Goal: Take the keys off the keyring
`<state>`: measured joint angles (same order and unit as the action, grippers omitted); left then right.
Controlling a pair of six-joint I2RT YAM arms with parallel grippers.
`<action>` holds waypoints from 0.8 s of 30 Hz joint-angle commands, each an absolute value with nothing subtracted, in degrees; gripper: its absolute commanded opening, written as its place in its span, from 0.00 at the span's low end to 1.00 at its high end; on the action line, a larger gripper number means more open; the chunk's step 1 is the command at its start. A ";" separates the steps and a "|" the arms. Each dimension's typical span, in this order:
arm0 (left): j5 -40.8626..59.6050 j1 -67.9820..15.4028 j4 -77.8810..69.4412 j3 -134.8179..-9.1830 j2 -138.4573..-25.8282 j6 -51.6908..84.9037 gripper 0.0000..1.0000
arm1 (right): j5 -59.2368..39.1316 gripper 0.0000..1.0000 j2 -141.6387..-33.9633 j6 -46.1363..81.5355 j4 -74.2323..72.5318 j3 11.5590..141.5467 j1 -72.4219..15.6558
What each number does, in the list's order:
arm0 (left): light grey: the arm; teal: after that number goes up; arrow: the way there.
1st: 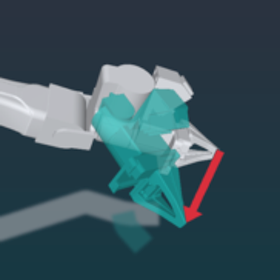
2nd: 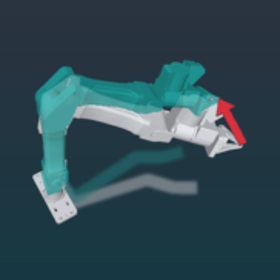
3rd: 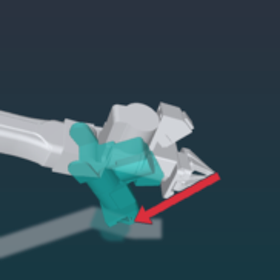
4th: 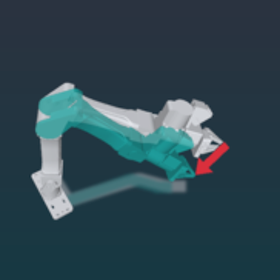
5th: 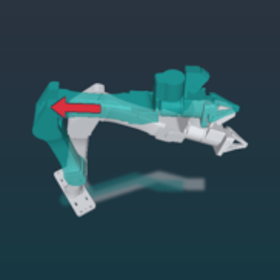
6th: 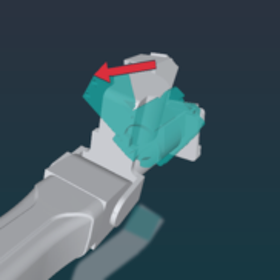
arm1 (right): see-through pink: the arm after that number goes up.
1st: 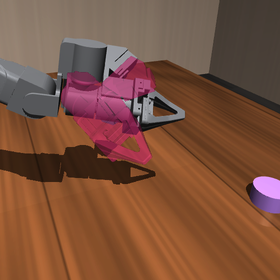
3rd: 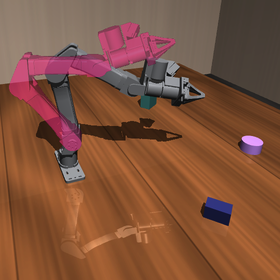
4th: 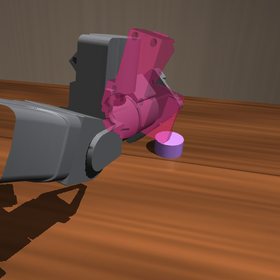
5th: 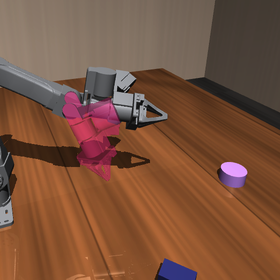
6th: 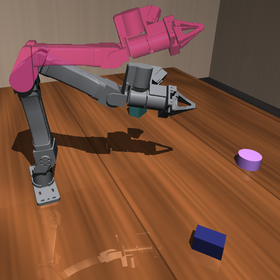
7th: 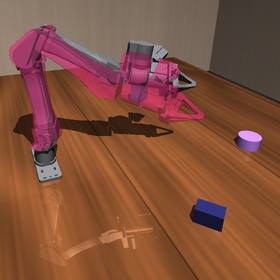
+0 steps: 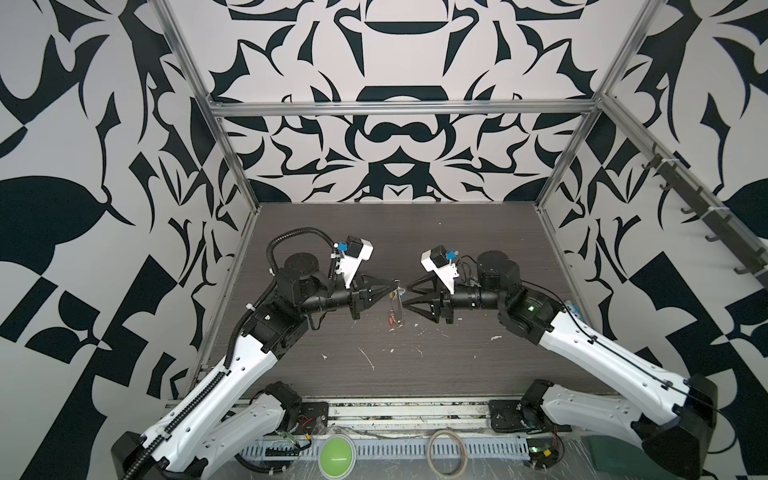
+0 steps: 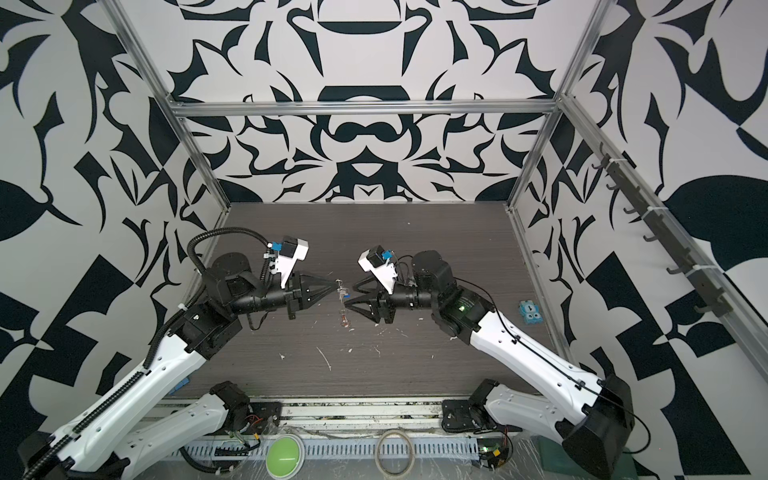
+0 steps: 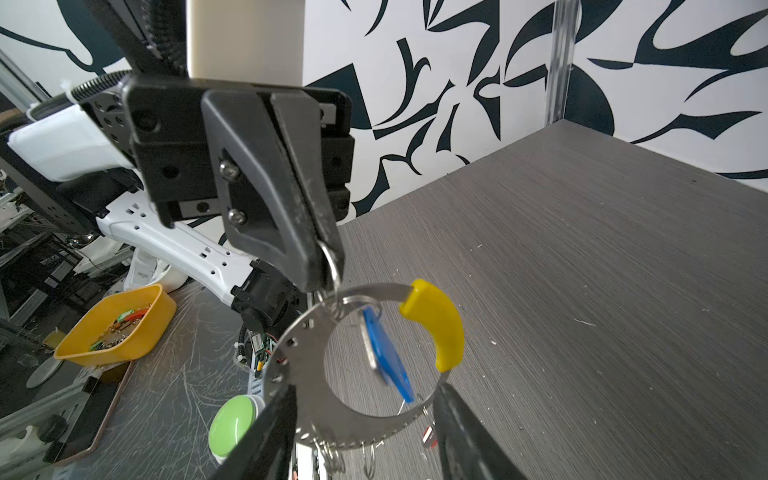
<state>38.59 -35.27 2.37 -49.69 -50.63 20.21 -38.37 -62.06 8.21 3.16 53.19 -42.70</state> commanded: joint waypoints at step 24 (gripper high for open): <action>40.43 -35.15 -2.35 -48.34 -50.35 22.21 0.00 | -42.96 0.39 -66.97 8.97 -3.19 58.19 -43.07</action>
